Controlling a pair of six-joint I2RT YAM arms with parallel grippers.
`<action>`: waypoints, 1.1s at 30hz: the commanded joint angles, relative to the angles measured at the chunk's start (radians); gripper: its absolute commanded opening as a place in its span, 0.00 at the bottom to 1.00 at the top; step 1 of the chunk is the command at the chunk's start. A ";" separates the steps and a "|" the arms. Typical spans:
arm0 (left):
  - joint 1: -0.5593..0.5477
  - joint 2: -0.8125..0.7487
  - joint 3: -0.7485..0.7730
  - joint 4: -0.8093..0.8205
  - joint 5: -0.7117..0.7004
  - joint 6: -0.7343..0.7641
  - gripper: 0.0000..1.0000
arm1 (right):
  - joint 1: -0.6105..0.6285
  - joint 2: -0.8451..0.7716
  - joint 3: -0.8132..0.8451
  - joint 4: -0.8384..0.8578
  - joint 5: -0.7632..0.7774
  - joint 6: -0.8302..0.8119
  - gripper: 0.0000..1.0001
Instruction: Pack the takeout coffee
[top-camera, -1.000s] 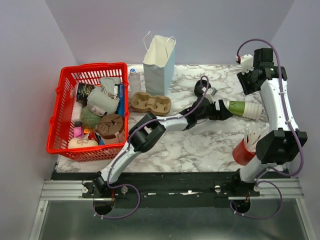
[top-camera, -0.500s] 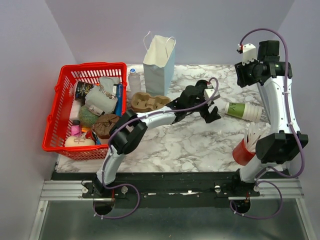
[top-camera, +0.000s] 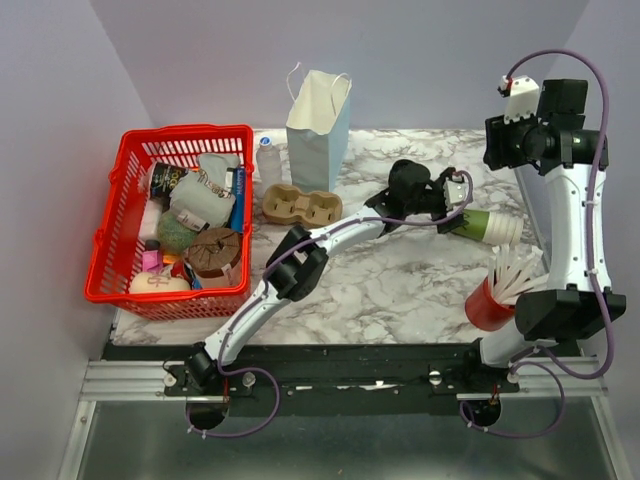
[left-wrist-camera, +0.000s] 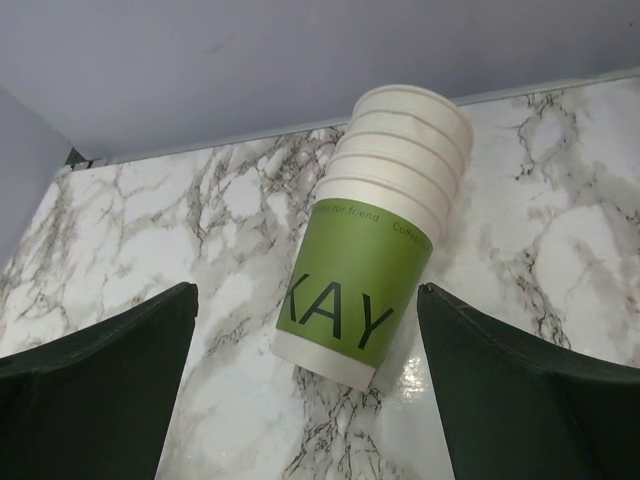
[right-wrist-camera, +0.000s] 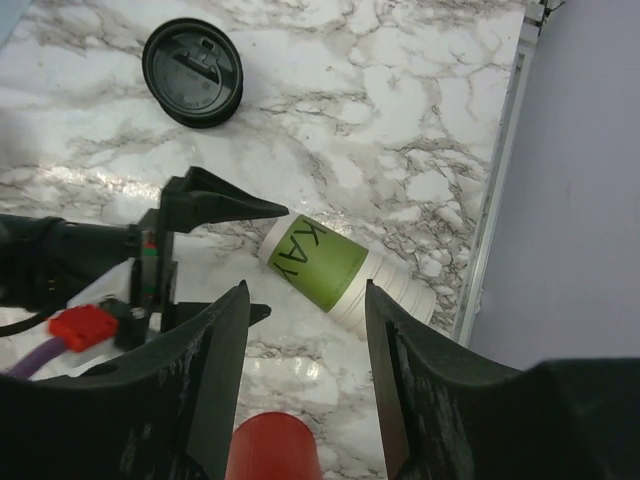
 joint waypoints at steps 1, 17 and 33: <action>-0.018 0.106 0.168 -0.081 0.065 0.080 0.99 | -0.020 -0.030 0.075 -0.009 -0.086 0.063 0.59; -0.052 0.129 0.292 -0.440 0.074 0.302 0.98 | -0.021 -0.150 -0.002 -0.030 -0.129 0.072 0.61; -0.047 0.170 0.400 -0.607 0.077 0.367 0.98 | -0.024 -0.156 -0.008 -0.036 -0.064 0.039 0.62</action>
